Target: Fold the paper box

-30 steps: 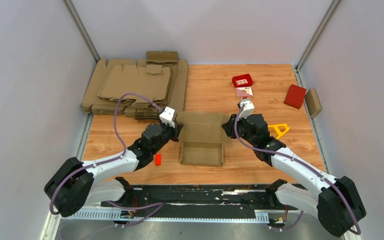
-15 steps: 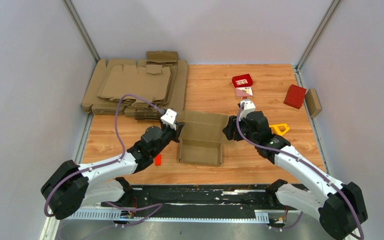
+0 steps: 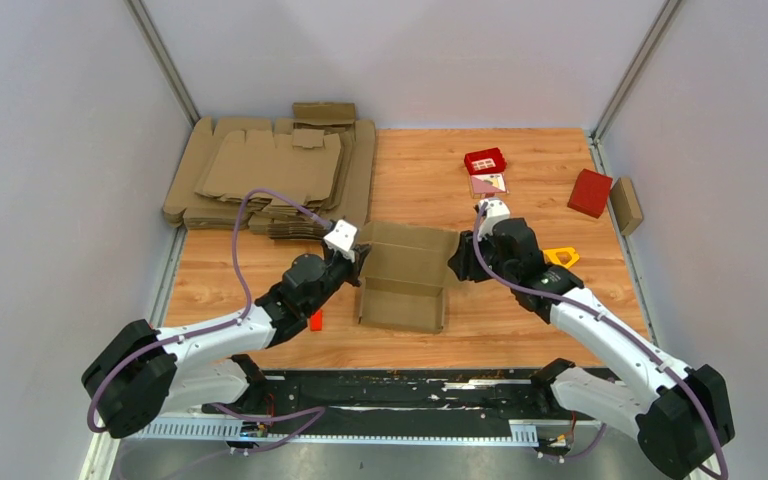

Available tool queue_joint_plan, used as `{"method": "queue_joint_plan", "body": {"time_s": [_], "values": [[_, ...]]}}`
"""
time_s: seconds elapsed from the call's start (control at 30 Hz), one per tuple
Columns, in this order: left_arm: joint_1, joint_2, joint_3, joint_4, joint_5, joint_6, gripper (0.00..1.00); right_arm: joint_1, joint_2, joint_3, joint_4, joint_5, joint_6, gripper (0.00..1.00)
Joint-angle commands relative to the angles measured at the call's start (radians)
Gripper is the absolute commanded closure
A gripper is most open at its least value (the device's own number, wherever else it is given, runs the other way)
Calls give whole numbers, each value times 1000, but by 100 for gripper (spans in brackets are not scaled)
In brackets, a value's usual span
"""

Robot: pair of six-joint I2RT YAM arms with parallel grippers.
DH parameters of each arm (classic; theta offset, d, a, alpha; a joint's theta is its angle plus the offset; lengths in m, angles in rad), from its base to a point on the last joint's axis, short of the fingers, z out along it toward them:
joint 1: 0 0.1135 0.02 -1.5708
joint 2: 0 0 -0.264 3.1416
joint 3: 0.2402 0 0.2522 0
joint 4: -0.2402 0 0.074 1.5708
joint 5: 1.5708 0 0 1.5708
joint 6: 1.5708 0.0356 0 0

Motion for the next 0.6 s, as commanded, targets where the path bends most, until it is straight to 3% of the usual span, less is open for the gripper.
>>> {"method": "queue_joint_plan", "body": {"time_s": [0.0,0.23,0.4,0.57], "values": [[-9,-20,-11,49,-16,29,100,-3,11,44,-22,-21,-18,64],[-9,-35,-8,13,13,11,99,-3,19,65,-63,-34,-47,99],[-9,-96,56,-237,11,-72,91,-3,8,79,-71,-7,-70,100],[-9,-166,118,-469,7,-139,65,-4,-10,88,-57,0,-78,100]]}}
